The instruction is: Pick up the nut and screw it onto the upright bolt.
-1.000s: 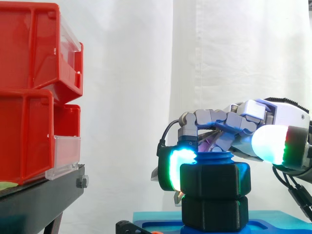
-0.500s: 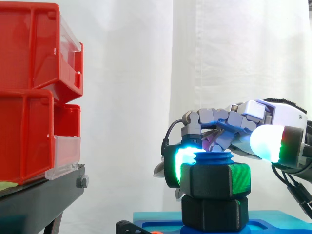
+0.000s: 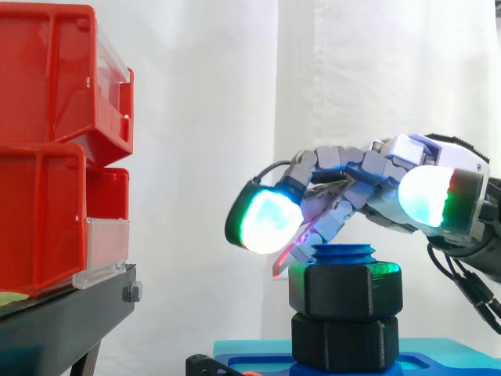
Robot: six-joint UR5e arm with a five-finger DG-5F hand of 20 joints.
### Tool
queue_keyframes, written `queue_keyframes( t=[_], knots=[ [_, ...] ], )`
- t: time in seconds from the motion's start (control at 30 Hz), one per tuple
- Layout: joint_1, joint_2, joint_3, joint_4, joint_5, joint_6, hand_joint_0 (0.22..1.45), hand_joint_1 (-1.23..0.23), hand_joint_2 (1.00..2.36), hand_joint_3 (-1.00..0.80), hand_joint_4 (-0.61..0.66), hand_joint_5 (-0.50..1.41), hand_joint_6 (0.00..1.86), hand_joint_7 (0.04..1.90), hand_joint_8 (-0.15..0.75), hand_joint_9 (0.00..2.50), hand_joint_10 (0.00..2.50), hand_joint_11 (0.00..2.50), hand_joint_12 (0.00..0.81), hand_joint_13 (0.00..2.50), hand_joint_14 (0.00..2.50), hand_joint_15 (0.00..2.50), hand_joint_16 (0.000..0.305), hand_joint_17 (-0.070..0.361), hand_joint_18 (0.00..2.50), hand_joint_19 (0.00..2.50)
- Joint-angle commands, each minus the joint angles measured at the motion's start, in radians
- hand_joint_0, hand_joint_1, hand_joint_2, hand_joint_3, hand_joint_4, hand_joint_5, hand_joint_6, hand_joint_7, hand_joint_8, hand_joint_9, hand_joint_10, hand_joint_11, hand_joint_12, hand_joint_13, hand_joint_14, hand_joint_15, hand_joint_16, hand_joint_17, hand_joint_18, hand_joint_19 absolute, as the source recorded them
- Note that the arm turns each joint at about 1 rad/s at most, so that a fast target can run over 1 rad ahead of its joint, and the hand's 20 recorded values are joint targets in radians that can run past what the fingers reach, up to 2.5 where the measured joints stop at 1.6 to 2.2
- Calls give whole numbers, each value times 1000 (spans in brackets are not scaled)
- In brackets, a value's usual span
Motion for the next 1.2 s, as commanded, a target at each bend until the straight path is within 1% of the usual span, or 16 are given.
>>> queue_keyframes(
  t=[0.0,0.03,0.07,0.1,0.17,0.2,0.23,0.3,0.33,0.43,0.57,0.73,0.8,0.97,1.07,1.17],
  knots=[
    [-1,0,10,0,-9,1,484,-180,1000,-500,229,-92,503,777,255,1026,0,0,223,771,0,0,35,78,620,223],
    [5,0,10,-2,-9,1,483,-180,1000,-500,228,-93,503,766,253,1022,0,0,223,766,0,0,35,78,615,220],
    [5,0,11,-2,-8,1,483,-179,1000,-500,228,-95,503,751,252,1009,0,0,222,757,0,0,35,78,610,222],
    [13,0,11,-4,-6,-1,483,-178,1000,-500,224,-95,502,739,249,1000,0,0,225,743,0,0,34,78,601,217],
    [17,0,10,-5,-5,-1,482,-177,1000,-500,221,-97,502,725,247,988,0,0,221,721,0,0,34,77,573,209],
    [23,0,10,-10,-3,-2,482,-172,1000,-500,222,-98,502,715,246,972,0,0,223,713,0,0,34,76,558,202],
    [31,0,10,-17,5,-4,481,-169,1000,-500,221,-100,502,705,244,961,0,0,224,702,0,0,34,76,541,200],
    [37,0,10,-25,15,-5,480,-165,1000,-500,220,-101,502,704,238,947,0,0,228,689,0,0,34,75,529,194],
    [37,0,10,-25,15,-5,480,-164,1000,-500,217,-101,502,702,243,945,0,0,227,690,0,0,34,75,525,194],
    [59,0,10,-43,46,-7,479,-163,1000,-500,221,-102,502,701,243,942,0,0,229,690,0,0,33,75,525,190],
    [74,0,10,-68,63,-11,480,-163,1000,-500,220,-103,502,707,246,939,0,0,230,700,0,0,33,75,532,196],
    [76,0,10,-71,67,-14,479,-162,1000,-500,224,-102,502,712,248,943,0,0,231,706,0,0,33,75,542,185],
    [80,-2,8,-73,67,-19,479,-162,1000,-500,223,-102,502,715,249,946,0,0,231,709,0,0,34,76,545,188],
    [85,0,8,-77,69,-21,479,-164,1000,-500,228,-101,502,731,251,950,0,0,230,715,0,0,34,76,558,194],
    [85,-2,8,-74,69,-22,480,-166,1000,-500,227,-99,502,745,253,952,0,0,228,713,0,0,34,76,558,194],
    [85,-2,4,-85,69,-31,479,-168,1000,-500,230,-97,503,760,253,953,0,0,230,710,0,0,34,76,558,201]
  ],
)
